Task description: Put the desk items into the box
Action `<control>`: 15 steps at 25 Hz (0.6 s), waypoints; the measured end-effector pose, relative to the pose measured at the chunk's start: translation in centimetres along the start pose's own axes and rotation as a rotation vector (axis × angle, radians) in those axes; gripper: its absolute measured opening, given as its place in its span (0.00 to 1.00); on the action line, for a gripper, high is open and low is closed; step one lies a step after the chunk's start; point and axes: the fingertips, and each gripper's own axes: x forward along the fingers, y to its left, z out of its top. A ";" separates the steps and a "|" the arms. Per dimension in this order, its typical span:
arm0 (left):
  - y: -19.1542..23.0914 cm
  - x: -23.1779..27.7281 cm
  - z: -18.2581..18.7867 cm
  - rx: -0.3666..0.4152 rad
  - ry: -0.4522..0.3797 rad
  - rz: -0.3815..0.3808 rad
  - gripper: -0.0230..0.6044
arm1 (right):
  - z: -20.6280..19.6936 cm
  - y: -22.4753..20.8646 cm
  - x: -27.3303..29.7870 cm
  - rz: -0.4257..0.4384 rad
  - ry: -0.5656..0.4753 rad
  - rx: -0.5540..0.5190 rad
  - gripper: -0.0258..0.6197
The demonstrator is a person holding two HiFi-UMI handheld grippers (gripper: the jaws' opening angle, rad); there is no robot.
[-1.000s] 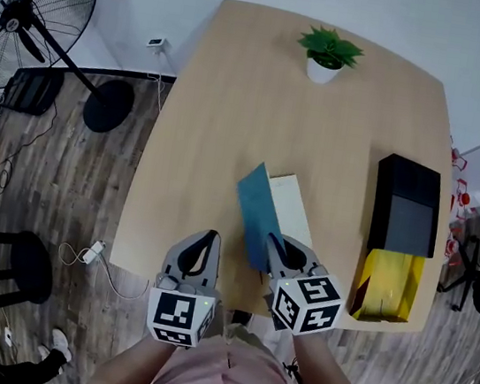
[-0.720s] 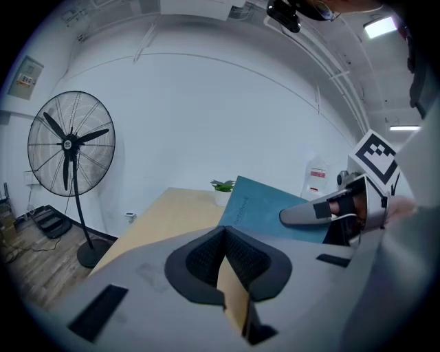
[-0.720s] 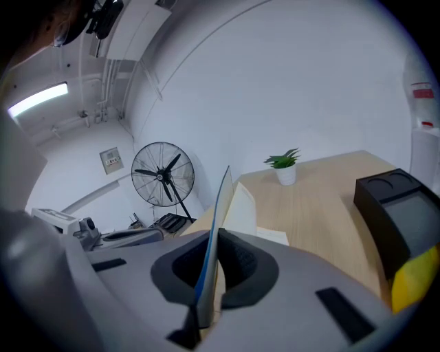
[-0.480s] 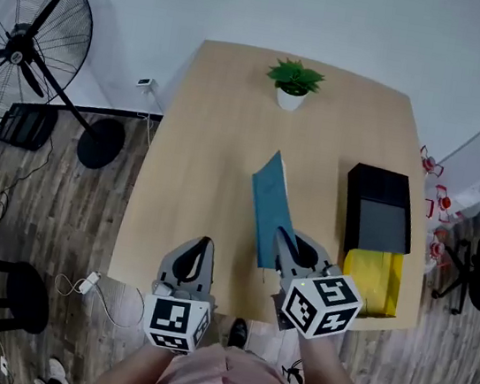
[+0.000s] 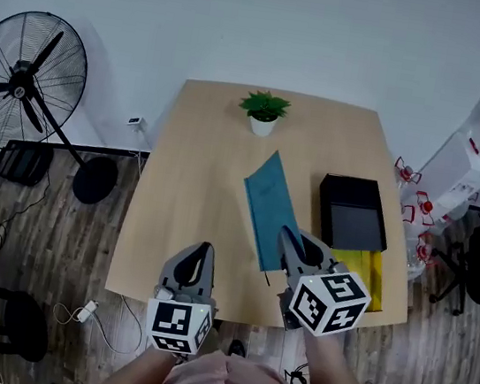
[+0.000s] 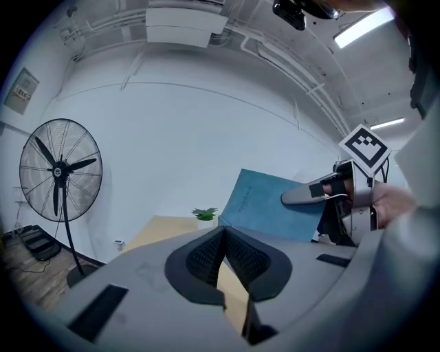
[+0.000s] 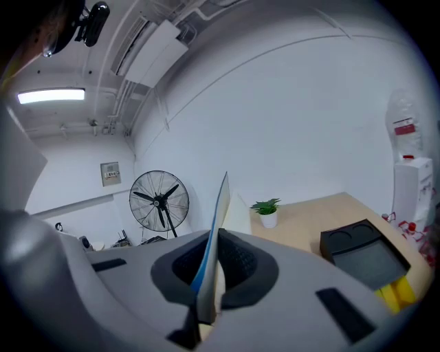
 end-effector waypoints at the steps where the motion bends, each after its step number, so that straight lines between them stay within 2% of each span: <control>1: -0.4 -0.1 0.3 0.003 -0.007 -0.004 0.05 | 0.4 -0.1 -0.6 -0.002 -0.009 -0.001 0.05; 9: -4.5 -0.5 1.8 0.026 -0.057 -0.057 0.05 | 2.7 -2.0 -6.6 -0.068 -0.092 -0.009 0.05; 15: -8.4 -0.5 1.5 0.023 -0.054 -0.132 0.05 | 3.7 -3.9 -11.7 -0.147 -0.128 -0.019 0.05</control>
